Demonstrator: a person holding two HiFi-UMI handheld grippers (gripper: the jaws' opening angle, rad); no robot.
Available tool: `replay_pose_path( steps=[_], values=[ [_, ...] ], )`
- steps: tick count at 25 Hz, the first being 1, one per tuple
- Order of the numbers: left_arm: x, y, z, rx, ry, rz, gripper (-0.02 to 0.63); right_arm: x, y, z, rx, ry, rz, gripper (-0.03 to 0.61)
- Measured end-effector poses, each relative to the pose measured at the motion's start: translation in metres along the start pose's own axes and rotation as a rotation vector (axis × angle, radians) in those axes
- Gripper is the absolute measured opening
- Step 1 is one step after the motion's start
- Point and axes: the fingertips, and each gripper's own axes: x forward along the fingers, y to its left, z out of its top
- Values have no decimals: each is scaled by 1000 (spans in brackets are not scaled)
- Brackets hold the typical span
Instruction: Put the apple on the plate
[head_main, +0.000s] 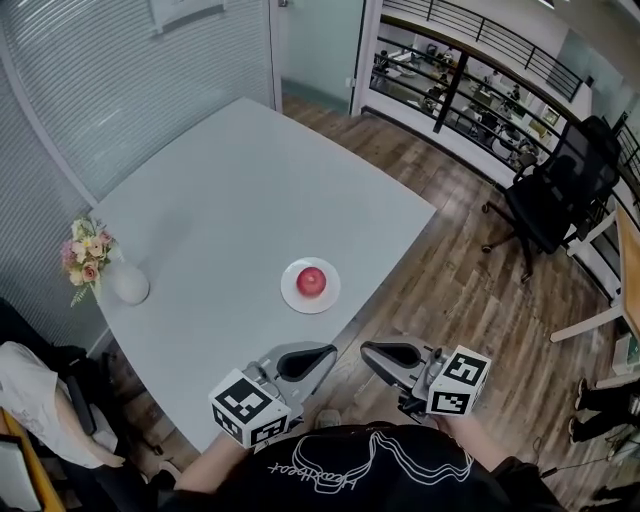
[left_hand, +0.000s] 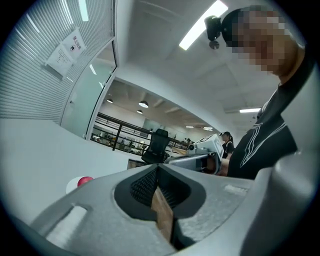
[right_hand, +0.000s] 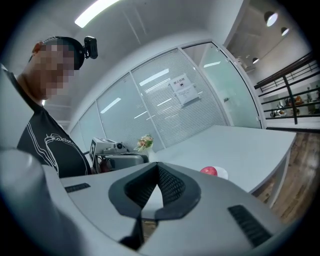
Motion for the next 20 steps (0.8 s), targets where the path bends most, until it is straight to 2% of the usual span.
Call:
replay_pose_path(
  steps=[5,10,20],
  values=[
    [3,5,-3,-31,-4,1,14,-2,0,-1,2,-7,3,8],
    [8,6,-2,-7,11,18,14,-3,1,1,13,-14,11,8],
    [3,6,5,-23,-17,14,14,-3,4,8,-4,-13,16,8]
  ],
)
